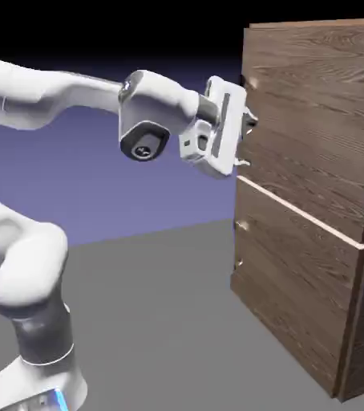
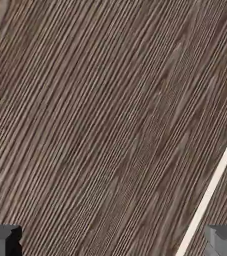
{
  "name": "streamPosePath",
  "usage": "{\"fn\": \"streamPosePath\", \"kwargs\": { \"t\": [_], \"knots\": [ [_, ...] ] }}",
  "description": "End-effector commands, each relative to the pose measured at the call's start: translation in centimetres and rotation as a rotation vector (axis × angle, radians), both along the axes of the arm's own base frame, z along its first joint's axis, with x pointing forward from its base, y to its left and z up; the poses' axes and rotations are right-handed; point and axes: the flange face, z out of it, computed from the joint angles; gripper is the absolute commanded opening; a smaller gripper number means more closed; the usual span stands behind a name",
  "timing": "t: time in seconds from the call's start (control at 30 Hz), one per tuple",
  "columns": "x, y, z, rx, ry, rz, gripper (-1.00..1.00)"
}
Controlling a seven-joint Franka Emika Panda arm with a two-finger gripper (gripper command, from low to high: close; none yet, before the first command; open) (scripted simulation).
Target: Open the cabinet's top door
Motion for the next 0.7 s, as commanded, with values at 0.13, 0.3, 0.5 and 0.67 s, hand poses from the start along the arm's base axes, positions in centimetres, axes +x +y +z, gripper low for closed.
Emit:
{"fn": "streamPosePath", "kwargs": {
  "t": [0.13,0.3,0.5,0.67],
  "knots": [
    [-0.8,1.4,1.9,0.277,-0.099,-0.111,0.00],
    [-1.4,3.3,3.1,0.556,-0.189,-0.194,0.00],
    [-1.6,6.1,3.4,0.893,-0.278,-0.262,0.00],
    [-1.1,8.7,2.8,1.174,-0.330,-0.300,0.00]
  ]
}}
